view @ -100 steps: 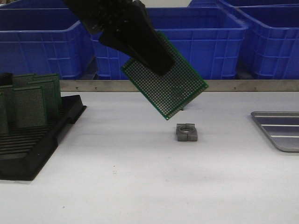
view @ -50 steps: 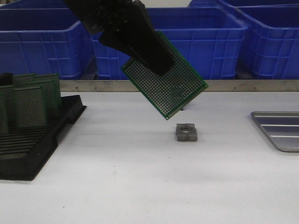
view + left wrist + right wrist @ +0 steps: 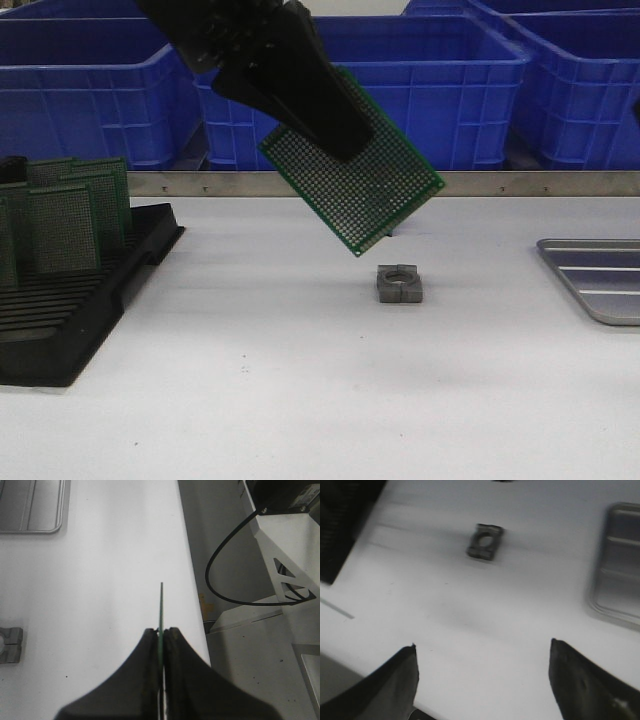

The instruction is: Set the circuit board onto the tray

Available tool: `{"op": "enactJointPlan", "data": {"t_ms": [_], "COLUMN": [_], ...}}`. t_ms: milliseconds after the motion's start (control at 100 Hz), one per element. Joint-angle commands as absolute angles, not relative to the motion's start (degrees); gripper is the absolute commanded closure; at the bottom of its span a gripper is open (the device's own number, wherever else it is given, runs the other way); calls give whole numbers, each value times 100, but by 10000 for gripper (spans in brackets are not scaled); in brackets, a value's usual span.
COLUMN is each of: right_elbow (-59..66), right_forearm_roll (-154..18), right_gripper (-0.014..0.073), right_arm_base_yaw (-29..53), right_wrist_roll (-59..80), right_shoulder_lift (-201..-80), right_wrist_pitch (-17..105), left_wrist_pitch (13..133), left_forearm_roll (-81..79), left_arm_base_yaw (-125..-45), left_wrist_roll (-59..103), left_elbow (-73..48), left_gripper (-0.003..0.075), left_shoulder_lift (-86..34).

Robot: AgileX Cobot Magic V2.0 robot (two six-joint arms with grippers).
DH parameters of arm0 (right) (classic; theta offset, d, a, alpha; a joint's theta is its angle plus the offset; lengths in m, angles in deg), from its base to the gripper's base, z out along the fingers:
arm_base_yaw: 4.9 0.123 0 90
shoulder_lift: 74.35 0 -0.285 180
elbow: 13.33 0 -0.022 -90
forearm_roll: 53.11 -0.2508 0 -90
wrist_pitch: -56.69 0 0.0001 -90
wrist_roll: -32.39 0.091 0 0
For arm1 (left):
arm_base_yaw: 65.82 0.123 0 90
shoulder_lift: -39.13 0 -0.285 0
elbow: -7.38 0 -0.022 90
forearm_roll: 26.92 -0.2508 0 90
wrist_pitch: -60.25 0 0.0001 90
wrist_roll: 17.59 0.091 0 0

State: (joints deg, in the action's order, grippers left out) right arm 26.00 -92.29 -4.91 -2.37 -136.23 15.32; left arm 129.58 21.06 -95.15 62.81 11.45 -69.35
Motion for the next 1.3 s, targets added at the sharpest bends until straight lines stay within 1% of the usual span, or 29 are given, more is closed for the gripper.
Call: {"op": "enactJointPlan", "data": {"t_ms": [0, 140, 240, 340, 420, 640, 710, 760, 830, 950, 1020, 1080, 1120, 1190, 1240, 1280, 1290], "right_elbow": [2362, 2356, 2356, 2324, 2202, 1739, 1666, 1652, 1652, 1652, 1652, 1652, 1652, 1652, 1652, 1652, 1652], "right_forearm_roll": [-10480, -11596, -12117, -12620, -12694, -12694, -12694, -12694, -12694, -12694, -12694, -12694, -12694, -12694, -12694, -12694, -12694], "right_gripper": [27, 27, 27, 27, 32, 95, 146, 200, 300, 508, 606, 667, 660, 663, 663, 663, 663], "right_arm_base_yaw": [-353, 124, 493, 830, 1105, 1554, 1560, 1560, 1560, 1560, 1560, 1560, 1560, 1560, 1560, 1560, 1560], "right_wrist_roll": [-2160, -4647, -5726, -6031, -6046, -6046, -6046, -6041, -6041, -6041, -6041, -6041, -6041, -6041, -6041, -6041, -6026], "right_shoulder_lift": [-13863, -14268, -14579, -14974, -15289, -16061, -16204, -16262, -16280, -16280, -16280, -16280, -16280, -16280, -16280, -16280, -16280], "right_wrist_pitch": [1445, 1286, 1297, 1297, 1297, 1288, 1275, 1275, 1275, 1270, 1274, 1269, 1248, 1240, 1228, 1215, 1214], "left_wrist_pitch": [12982, 12968, 12968, 12968, 12968, 12968, 12968, 12968, 12968, 12968, 12954, 12954, 12954, 12966, 12966, 12966, 12966], "left_forearm_roll": [2498, 2498, 2498, 2498, 2498, 2498, 2498, 2498, 2498, 2498, 2498, 2498, 2498, 2498, 2498, 2498, 2498], "left_arm_base_yaw": [-9558, -9558, -9558, -9558, -9558, -9558, -9558, -9558, -9558, -9558, -9558, -9558, -9558, -9558, -9558, -9558, -9548], "left_wrist_roll": [6237, 6237, 6237, 6237, 6237, 6237, 6237, 6237, 6237, 6237, 6237, 6237, 6237, 6237, 6237, 6237, 6237], "left_elbow": [1314, 1314, 1314, 1314, 1314, 1314, 1314, 1314, 1314, 1314, 1314, 1314, 1314, 1314, 1314, 1314, 1314], "left_gripper": [741, 741, 741, 741, 741, 741, 741, 741, 741, 741, 740, 738, 729, 667, 592, 510, 479], "left_shoulder_lift": [-6691, -6691, -6691, -6691, -6691, -6691, -6691, -6691, -6691, -6691, -6691, -6691, -6691, -6691, -6691, -6691, -6691]}}
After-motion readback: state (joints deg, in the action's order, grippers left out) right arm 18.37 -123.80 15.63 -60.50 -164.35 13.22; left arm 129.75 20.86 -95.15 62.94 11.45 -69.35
